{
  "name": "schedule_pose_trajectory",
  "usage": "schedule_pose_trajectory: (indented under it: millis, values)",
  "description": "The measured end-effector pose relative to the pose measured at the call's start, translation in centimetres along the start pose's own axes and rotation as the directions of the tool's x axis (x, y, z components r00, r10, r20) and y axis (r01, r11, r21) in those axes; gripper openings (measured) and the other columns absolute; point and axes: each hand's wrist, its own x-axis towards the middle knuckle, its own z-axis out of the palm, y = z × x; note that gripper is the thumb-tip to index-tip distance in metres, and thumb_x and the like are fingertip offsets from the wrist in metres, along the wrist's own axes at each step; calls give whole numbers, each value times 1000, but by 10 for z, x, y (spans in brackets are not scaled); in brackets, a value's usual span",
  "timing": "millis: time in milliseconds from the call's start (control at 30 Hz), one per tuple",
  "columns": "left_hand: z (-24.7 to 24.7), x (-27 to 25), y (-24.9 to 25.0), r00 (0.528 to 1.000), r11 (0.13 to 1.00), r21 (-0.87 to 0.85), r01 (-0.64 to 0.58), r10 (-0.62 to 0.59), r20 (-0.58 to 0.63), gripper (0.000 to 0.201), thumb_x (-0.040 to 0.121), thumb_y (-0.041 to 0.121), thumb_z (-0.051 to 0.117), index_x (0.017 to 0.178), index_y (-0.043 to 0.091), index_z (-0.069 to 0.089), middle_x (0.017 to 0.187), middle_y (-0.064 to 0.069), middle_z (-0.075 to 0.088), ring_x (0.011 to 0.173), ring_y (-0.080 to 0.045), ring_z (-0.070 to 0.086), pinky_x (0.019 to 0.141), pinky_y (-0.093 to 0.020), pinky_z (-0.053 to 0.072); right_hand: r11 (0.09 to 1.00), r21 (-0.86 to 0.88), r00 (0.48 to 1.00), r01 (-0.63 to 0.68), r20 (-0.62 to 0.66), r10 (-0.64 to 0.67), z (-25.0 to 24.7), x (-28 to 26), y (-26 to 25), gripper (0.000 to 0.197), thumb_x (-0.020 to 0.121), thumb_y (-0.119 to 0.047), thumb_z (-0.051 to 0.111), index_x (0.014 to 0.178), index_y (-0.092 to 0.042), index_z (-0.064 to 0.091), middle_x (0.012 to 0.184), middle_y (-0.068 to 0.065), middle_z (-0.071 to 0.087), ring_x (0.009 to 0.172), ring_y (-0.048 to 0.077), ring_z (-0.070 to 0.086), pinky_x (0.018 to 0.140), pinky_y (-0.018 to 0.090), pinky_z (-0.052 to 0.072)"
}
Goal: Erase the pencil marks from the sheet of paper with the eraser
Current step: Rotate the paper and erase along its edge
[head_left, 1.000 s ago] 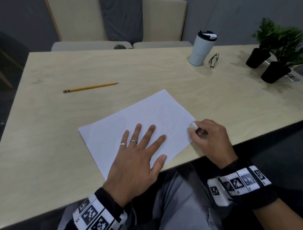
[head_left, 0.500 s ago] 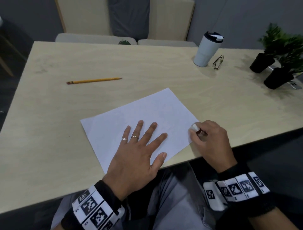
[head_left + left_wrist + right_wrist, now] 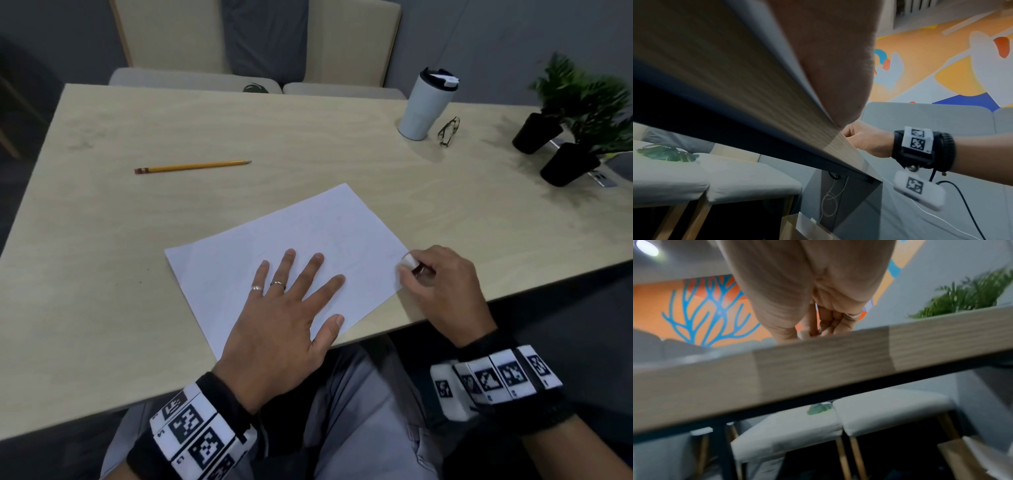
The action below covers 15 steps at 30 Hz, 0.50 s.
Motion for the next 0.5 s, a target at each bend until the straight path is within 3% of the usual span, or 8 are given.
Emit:
schedule_pose_trajectory:
  millis: [67, 167, 333, 433, 500]
  values:
    - [0, 0, 0, 1000, 1000, -3, 0, 0, -4, 62, 106, 68, 6, 165, 50, 3, 175, 11, -12, 161, -23, -19, 130, -53, -4, 999, 38, 1000, 3, 15, -3, 1, -10, -1, 16, 90, -8, 78, 78, -17, 73, 71, 0, 60, 71, 26, 56, 70, 43, 51]
    - [0, 0, 0, 1000, 1000, -1, -5, 5, -6, 62, 106, 68, 7, 165, 50, 4, 175, 11, -10, 161, -24, -17, 130, -53, -3, 991, 67, 993, -113, -22, 115, -5, -4, 20, 15, 93, -12, 76, 78, -10, 73, 72, 6, 60, 71, 28, 57, 69, 43, 51]
    - [1, 1, 0, 1000, 1000, -1, -4, 4, -7, 62, 107, 67, 9, 165, 49, 8, 176, 9, -6, 162, -25, -13, 130, -54, 0, 994, 98, 998, -49, 41, 45, -2, -9, 4, 13, 92, -11, 77, 81, -17, 76, 73, 4, 60, 71, 25, 58, 69, 38, 48]
    - [1, 0, 0, 1000, 1000, -7, -9, 9, -7, 62, 107, 67, 10, 166, 49, 9, 176, 9, -4, 163, -25, -11, 130, -54, 0, 989, 48, 990, -142, 19, 141, -10, 5, 17, 15, 93, -14, 76, 78, -12, 73, 72, 5, 61, 70, 26, 57, 70, 44, 52]
    - [1, 1, 0, 1000, 1000, -7, -4, 4, -8, 62, 106, 68, 9, 165, 49, 8, 176, 9, -5, 162, -25, -12, 130, -54, 0, 990, 49, 991, -133, 6, 133, -16, 13, 14, 15, 92, -15, 75, 78, -14, 73, 73, 2, 61, 70, 22, 57, 70, 40, 51]
